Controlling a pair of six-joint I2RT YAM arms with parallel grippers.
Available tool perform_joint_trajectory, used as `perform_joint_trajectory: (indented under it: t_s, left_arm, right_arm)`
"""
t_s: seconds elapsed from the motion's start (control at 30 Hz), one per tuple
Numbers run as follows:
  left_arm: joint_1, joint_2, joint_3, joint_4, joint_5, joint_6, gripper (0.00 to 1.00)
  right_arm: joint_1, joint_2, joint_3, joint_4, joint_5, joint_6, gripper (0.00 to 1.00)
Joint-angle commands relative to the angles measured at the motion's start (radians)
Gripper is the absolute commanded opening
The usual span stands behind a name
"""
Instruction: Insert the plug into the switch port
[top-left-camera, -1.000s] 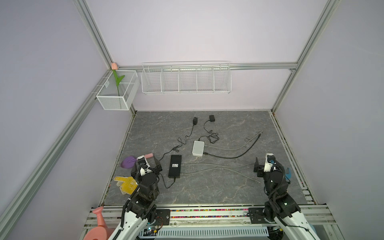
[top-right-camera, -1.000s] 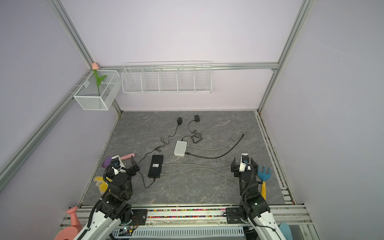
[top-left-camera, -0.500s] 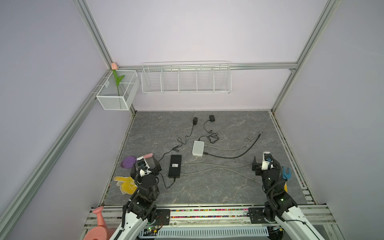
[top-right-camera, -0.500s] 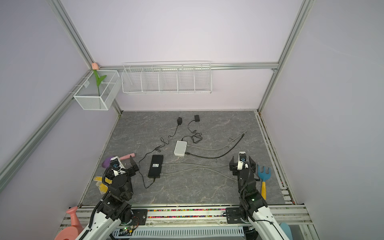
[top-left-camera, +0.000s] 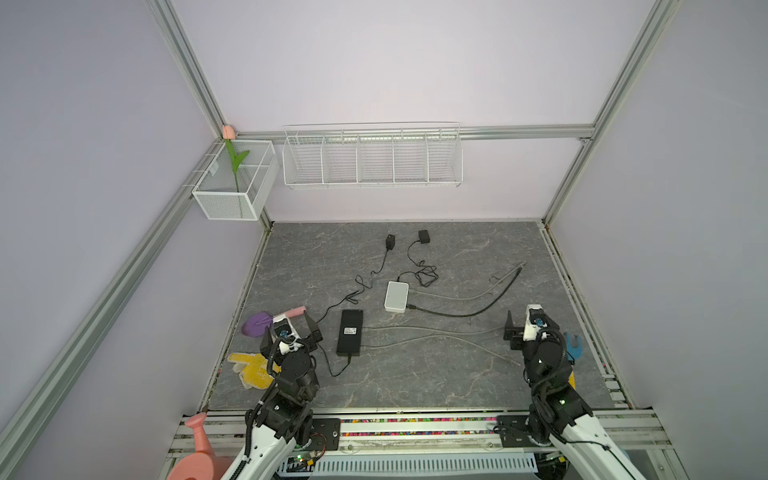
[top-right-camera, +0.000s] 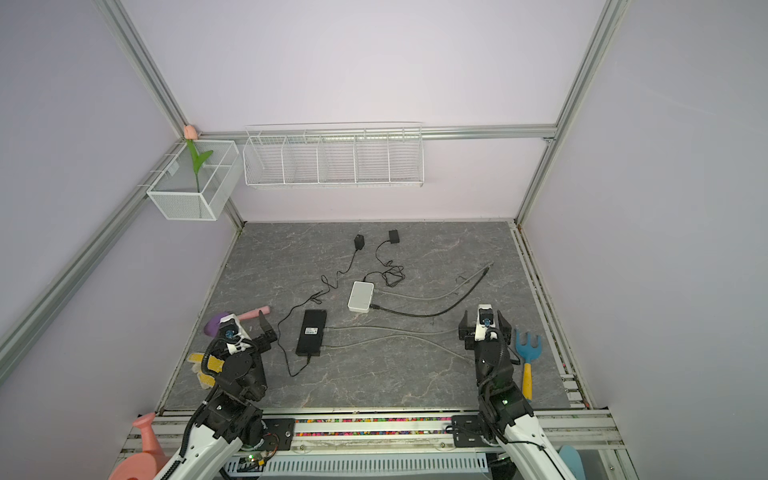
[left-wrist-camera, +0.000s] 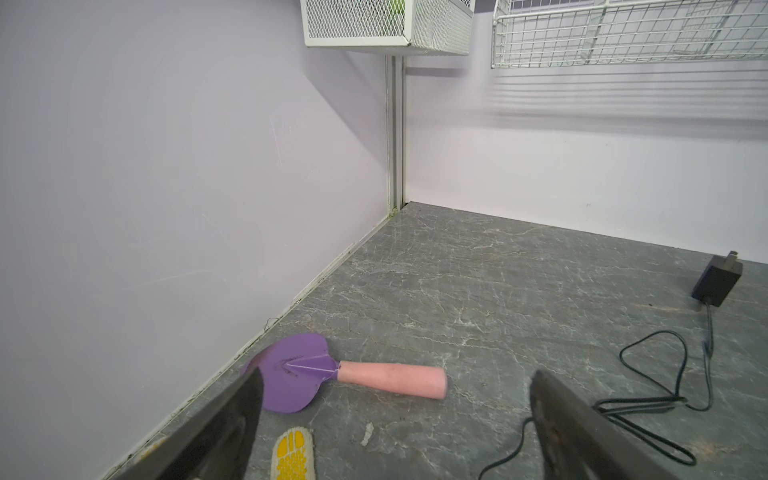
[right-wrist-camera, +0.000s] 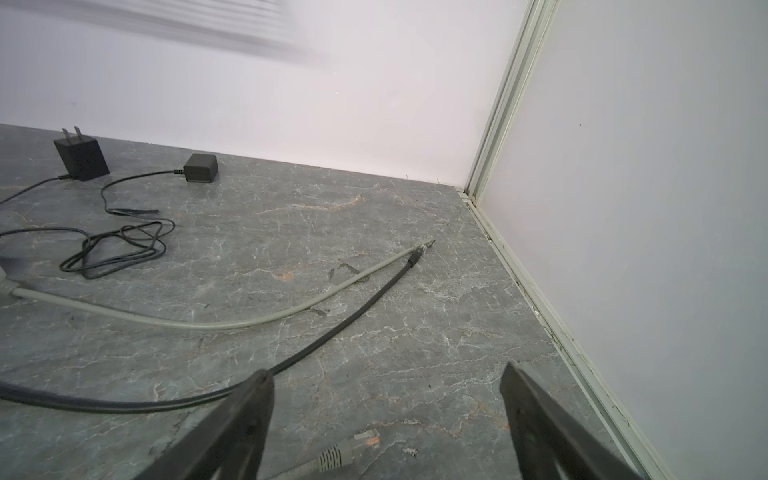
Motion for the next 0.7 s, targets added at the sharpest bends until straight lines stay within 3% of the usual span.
perform_joint_trajectory:
  t_s: [0.0, 0.67]
  left_arm:
    - [0.006, -0.016, -0.017, 0.045, -0.015, 0.026, 0.99]
    - [0.006, 0.058, -0.047, 0.187, -0.03, 0.028, 0.99]
  right_arm:
    - [-0.005, -0.02, -0.04, 0.067, -0.022, -0.025, 0.89]
    - [-0.025, 0.116, -0.066, 0.255, -0.063, -0.023, 0.89]
